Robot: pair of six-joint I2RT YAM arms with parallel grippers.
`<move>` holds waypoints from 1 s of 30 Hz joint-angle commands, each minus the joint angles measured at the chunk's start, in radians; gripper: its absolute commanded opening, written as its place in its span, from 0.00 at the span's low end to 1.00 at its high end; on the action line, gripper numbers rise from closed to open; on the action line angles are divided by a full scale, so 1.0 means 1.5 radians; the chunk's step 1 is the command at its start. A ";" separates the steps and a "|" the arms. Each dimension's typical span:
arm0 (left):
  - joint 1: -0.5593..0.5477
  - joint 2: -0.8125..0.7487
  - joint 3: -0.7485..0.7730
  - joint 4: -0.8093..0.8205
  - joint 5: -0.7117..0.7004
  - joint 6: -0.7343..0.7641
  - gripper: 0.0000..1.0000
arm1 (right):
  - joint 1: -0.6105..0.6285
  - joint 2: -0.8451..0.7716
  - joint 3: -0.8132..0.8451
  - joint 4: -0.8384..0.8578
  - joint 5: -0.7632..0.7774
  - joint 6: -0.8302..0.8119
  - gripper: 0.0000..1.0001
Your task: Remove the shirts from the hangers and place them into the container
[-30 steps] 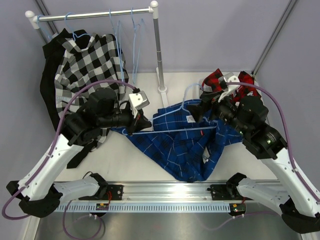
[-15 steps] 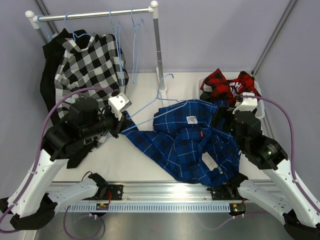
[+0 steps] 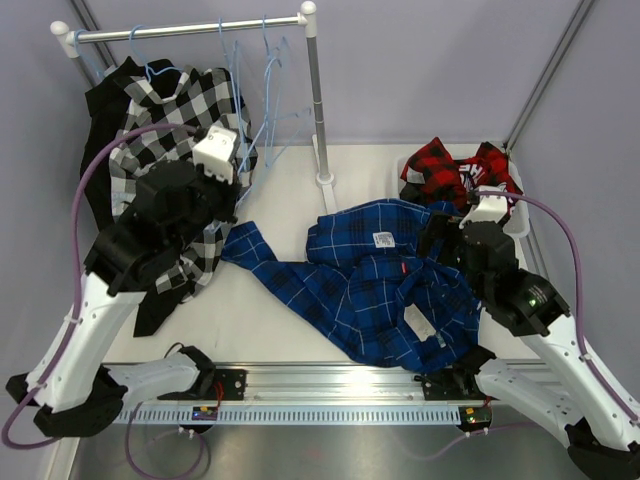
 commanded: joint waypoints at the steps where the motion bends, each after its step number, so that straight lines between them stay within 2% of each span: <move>1: 0.002 0.057 0.070 0.110 -0.086 -0.024 0.00 | -0.001 -0.011 0.005 0.040 -0.031 0.011 1.00; 5: 0.008 0.151 0.169 0.122 -0.116 -0.023 0.00 | -0.001 -0.019 0.005 0.038 -0.042 0.016 0.99; 12: 0.049 0.287 0.277 0.165 -0.134 -0.061 0.00 | -0.002 -0.037 0.007 0.039 -0.064 0.003 1.00; 21: 0.074 0.377 0.286 0.267 -0.132 -0.125 0.00 | -0.002 -0.041 0.008 0.021 -0.065 -0.003 0.99; 30: 0.089 0.430 0.264 0.279 -0.115 -0.143 0.00 | -0.002 -0.041 0.005 0.013 -0.064 -0.007 0.99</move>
